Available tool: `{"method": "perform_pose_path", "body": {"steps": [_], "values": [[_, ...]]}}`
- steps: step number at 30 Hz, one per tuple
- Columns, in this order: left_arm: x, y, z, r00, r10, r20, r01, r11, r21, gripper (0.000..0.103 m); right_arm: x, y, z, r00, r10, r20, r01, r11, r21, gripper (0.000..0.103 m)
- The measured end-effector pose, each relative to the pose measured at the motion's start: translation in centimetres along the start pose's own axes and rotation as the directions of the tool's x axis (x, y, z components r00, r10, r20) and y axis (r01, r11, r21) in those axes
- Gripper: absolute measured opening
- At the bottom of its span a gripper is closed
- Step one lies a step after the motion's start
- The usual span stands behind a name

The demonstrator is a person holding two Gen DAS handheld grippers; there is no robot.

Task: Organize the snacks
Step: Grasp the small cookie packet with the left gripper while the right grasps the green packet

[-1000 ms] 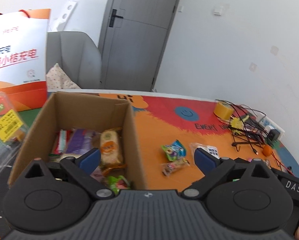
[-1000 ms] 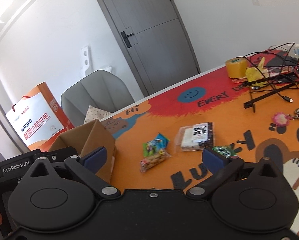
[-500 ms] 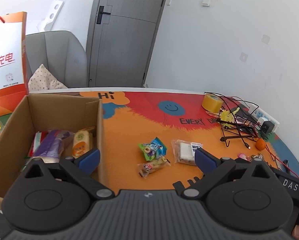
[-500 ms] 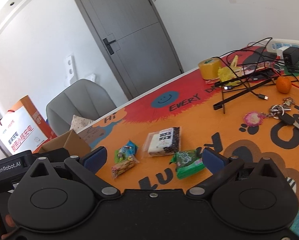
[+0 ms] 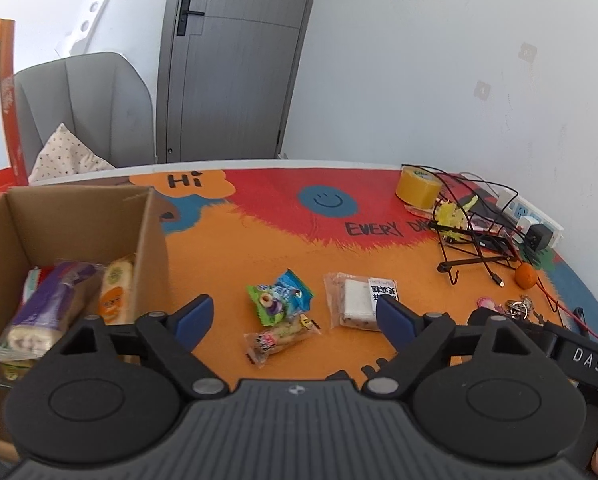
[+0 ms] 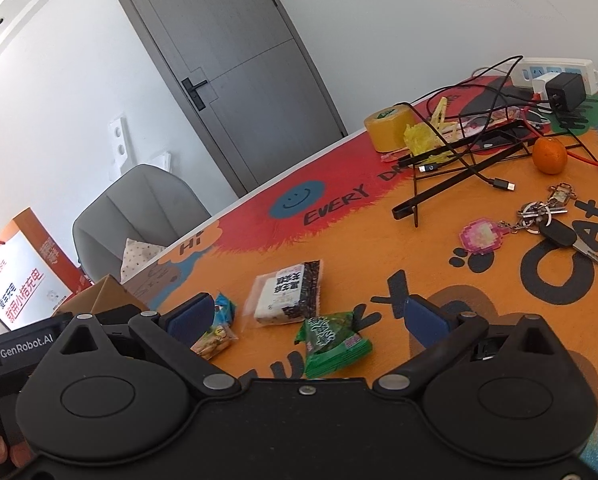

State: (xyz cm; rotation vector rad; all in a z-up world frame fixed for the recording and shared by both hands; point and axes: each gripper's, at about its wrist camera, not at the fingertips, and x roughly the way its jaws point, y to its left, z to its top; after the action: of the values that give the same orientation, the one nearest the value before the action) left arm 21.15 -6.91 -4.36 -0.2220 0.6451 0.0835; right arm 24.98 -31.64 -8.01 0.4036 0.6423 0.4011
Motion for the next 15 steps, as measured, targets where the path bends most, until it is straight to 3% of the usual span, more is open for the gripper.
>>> {"method": "perform_pose_path", "body": {"steps": [5,8,15], "values": [[1.5,-0.7,-0.5,1.0,0.01,-0.011,-0.01,1.0,0.027,0.079,1.2,-0.4,-0.4,0.999,-0.017,-0.032,0.016,1.0,-0.011,0.102],[2.7,-0.7,-0.6,0.999,-0.002,-0.051,0.002,1.0,0.005,0.068,2.0,-0.4,-0.8,0.998,-0.018,-0.055,0.017,1.0,-0.015,0.097],[5.2,-0.5,-1.1,0.997,0.02,-0.074,-0.019,1.0,0.022,0.067,4.0,0.1,-1.6,0.996,-0.027,-0.09,0.024,0.999,-0.041,0.086]]}}
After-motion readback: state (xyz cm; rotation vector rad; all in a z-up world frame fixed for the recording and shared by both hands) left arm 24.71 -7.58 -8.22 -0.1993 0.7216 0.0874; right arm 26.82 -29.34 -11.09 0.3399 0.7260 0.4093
